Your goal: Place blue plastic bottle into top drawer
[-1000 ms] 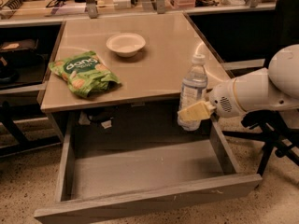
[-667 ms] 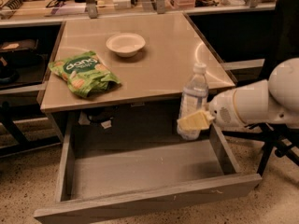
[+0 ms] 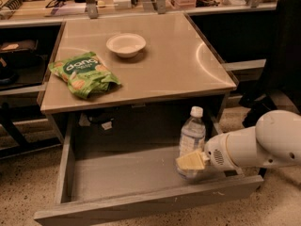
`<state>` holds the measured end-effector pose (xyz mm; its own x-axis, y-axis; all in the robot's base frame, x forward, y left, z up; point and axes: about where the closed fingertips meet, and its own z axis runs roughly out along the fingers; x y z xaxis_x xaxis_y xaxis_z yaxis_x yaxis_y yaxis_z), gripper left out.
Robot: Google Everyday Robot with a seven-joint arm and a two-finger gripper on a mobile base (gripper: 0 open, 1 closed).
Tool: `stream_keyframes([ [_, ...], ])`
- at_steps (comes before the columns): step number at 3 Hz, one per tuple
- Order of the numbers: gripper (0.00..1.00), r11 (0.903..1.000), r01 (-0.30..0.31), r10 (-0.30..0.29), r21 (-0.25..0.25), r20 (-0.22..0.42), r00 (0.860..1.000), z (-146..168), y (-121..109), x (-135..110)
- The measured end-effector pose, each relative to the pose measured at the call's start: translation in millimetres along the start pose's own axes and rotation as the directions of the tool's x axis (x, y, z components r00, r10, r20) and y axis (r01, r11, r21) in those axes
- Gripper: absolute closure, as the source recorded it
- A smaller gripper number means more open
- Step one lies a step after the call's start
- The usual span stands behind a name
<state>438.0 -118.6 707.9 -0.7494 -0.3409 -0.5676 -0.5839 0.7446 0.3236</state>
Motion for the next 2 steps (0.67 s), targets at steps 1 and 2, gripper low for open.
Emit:
stream_keyframes([
  [1,1.00,0.9999,0.016,-0.016,0.000,-0.005,1.000,-1.3,1.4,-1.8],
  [2,1.00,0.9988,0.039,-0.039,0.030,0.003,0.999,3.9,-6.7,-17.1],
])
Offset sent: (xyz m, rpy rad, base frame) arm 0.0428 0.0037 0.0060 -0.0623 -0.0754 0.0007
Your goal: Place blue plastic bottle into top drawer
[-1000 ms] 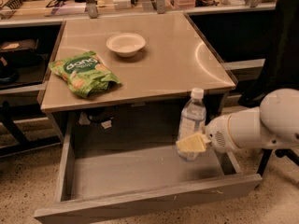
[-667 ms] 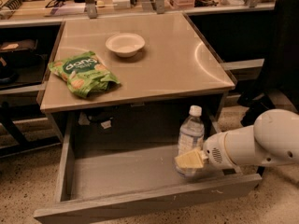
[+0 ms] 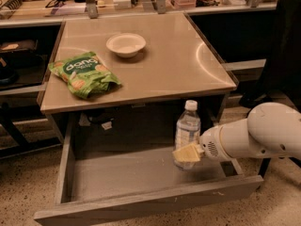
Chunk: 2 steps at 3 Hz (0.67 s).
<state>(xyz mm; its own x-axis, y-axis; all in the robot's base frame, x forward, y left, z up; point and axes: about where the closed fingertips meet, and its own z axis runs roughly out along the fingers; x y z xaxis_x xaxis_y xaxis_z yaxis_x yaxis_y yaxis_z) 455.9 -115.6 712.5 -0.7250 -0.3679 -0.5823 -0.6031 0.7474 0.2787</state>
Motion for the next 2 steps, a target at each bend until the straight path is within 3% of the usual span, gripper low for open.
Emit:
stream_keyframes([
  [1,1.00,0.9997,0.012,-0.013,0.019,0.015,1.000,10.8,-12.4,-11.9],
  [2,1.00,0.9992,-0.028,0.027,0.029,0.043,0.999,26.6,-20.9,-4.6],
])
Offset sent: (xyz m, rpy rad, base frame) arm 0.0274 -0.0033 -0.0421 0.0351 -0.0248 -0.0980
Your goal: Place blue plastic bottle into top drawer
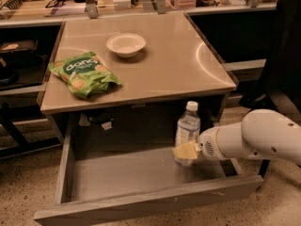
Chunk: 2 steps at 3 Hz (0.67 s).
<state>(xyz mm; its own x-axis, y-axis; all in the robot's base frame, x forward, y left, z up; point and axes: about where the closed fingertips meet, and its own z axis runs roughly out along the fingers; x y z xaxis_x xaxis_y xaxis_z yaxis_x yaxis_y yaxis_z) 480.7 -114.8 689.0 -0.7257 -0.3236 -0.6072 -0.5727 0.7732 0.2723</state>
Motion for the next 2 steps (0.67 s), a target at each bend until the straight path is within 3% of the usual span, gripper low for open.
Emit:
stream_keyframes([
  [1,1.00,1.0000,0.000,0.000,0.000,0.001,1.000,0.0,0.0,-0.2],
  [2,1.00,0.9987,-0.010,0.009,0.051,0.013,1.000,5.6,-2.0,2.4],
])
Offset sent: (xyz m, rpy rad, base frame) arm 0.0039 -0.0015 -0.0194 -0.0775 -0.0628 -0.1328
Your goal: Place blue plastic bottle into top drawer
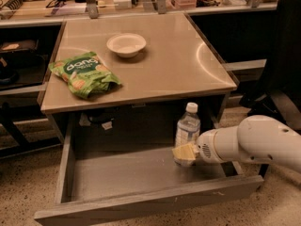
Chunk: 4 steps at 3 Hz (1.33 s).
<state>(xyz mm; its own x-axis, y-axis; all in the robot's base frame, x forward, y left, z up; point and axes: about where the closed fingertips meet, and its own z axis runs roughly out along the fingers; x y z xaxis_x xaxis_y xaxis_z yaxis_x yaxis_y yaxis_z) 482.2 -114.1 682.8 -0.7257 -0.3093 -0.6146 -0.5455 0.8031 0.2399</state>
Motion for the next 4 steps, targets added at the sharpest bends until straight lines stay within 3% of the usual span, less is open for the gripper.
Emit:
stream_keyframes([
  [2,1.00,0.9931,-0.012,0.006,0.117,0.047,0.999,18.3,-14.6,5.1],
  [4,1.00,0.9856,-0.044,0.021,0.163,0.143,0.990,29.0,-27.7,6.3],
])
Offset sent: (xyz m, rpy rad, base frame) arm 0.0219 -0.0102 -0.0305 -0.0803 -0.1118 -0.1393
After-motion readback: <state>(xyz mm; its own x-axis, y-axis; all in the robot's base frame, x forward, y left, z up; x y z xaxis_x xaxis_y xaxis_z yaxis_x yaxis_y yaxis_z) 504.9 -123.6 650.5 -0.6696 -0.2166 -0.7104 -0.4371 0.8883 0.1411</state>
